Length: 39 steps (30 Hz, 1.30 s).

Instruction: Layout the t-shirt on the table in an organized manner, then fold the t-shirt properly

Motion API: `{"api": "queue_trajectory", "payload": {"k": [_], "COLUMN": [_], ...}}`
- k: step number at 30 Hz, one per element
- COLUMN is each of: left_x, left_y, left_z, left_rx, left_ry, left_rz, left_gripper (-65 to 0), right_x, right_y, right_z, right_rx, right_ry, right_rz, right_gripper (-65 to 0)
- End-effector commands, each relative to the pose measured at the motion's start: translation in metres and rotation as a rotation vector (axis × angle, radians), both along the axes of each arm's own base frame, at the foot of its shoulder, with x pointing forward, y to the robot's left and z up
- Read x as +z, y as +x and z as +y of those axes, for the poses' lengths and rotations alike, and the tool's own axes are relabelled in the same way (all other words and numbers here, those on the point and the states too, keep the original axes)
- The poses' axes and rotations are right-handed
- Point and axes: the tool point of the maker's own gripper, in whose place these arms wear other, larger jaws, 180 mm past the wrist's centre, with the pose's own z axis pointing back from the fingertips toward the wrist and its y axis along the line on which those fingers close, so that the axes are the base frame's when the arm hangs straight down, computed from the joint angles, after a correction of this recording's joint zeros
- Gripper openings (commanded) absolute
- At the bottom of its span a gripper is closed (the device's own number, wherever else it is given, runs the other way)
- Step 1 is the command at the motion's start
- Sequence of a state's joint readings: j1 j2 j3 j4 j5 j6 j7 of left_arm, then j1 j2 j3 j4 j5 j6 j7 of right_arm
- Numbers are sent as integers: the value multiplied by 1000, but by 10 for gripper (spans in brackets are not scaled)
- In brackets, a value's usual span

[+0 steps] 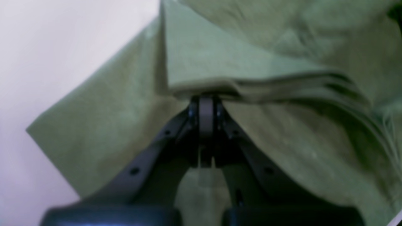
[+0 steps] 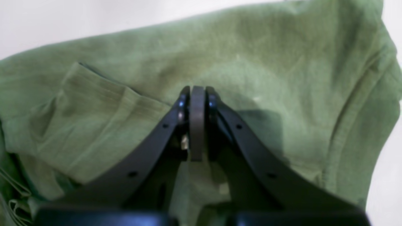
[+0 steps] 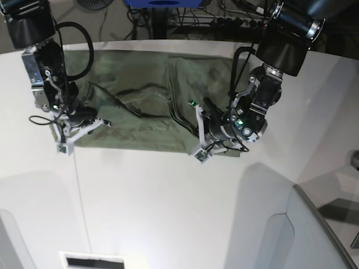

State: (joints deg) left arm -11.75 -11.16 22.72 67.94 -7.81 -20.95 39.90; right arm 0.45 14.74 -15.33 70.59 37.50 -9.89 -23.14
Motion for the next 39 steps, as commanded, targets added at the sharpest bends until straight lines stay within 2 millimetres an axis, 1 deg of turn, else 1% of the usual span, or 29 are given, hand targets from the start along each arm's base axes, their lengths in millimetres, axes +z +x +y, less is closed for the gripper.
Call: {"api": "queue_trajectory", "payload": {"k": [1,5,8,9,11,15,17,20,22,23,26,29,30,32,36,39], "left_x": [16,23,31,30,35,28,28,25,27,28,41,55,58,61,63,57], "left_y": [18,23,31,30,36,32,30,27,30,31,41,48,48,52,54,52], "left_z": [-6,-24,-38,-42,-53,-79,-99,-118,-133,-138,-147,-149,-145,-126,-88,-62], "left_rx": [0,-9,-16,-18,-21,-89,-130,-153,-156,-155,-163,-167,-168,-154,-63,-4], "left_ry": [-27,-60,-86,-93,-110,-103,-132,-177,-210,-223,-245,-259,-252,-199,-125,-82], "left_rz": [-51,-64,-81,-77,-81,-57,-76,-86,-91,-94,-127,-167,-174,-182,-220,-228], "left_gripper": [-650,-650,-650,-650,-650,-650,-650,-650,-650,-650,-650,-650,-650,-650,-650,-650], "right_x": [13,14,14,14,14,14,14,14,14,13,13,13,13,13,13,13], "right_y": [15,16,16,16,16,16,16,16,16,15,15,15,15,15,15,15], "right_z": [-4,-4,-4,-4,-4,-4,-5,-5,-6,-6,-6,-7,-7,-7,-8,-8], "right_rx": [-3,-3,-3,-3,-3,-3,-3,-3,-3,-3,-3,-3,-3,-3,-4,-4], "right_ry": [-2,-2,-2,-2,-2,-2,-3,-5,-6,-7,-7,-8,-8,-8,-10,-10], "right_rz": [-53,-54,-54,-54,-54,-54,-54,-54,-54,-53,-53,-53,-53,-53,-51,-51], "right_gripper": [-635,-635,-635,-635,-635,-635,-635,-635,-635,-635,-635,-635,-635,-635,-635,-635]}}
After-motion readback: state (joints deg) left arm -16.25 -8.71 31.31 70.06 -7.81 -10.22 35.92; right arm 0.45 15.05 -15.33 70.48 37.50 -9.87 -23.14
